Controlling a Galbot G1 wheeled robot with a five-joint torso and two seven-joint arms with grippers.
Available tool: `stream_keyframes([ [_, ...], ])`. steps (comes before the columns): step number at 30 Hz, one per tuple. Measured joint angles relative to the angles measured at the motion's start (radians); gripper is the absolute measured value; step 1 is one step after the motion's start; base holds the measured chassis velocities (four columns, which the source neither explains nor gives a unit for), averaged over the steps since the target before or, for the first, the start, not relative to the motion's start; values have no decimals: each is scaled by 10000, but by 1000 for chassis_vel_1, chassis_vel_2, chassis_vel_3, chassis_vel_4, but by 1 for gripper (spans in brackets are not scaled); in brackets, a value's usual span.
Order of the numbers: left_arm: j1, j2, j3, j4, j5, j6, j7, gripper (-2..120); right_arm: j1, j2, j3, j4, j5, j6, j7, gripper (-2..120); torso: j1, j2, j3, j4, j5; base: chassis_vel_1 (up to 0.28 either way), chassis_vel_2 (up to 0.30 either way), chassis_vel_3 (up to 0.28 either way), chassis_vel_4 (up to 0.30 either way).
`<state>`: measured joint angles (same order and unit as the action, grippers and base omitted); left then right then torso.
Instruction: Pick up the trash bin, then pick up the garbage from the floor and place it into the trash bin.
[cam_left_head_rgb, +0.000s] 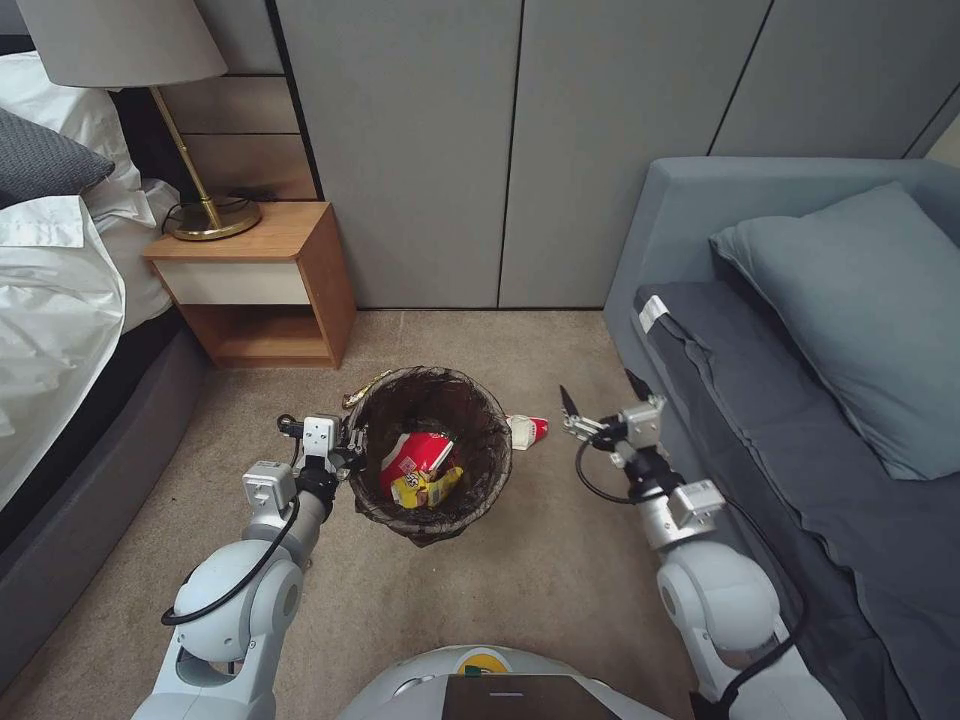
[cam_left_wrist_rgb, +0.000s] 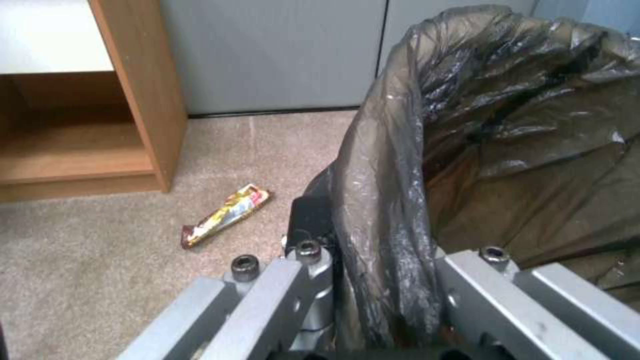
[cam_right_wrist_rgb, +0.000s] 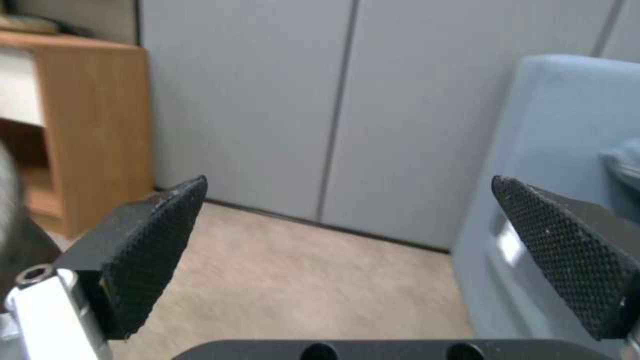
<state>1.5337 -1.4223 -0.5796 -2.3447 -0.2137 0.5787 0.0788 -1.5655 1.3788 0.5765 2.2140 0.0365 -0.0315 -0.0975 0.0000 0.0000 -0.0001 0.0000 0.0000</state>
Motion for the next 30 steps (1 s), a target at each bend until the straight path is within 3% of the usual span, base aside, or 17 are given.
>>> stream_keyframes([
  [9, 17, 19, 8, -2, 9, 34, 20, 7, -1117, 511, 1263, -178, 52, 1187, -236, 100, 0, 0, 0, 0, -1, 0, 0, 0, 0],
  [30, 61, -23, -28, -34, 10, 51, 31, 7, -1541, 582, 1923, -317, 497, 1549, -360, 100, 0, 0, 0, 1, 0, 0, 0, 0, 0],
])
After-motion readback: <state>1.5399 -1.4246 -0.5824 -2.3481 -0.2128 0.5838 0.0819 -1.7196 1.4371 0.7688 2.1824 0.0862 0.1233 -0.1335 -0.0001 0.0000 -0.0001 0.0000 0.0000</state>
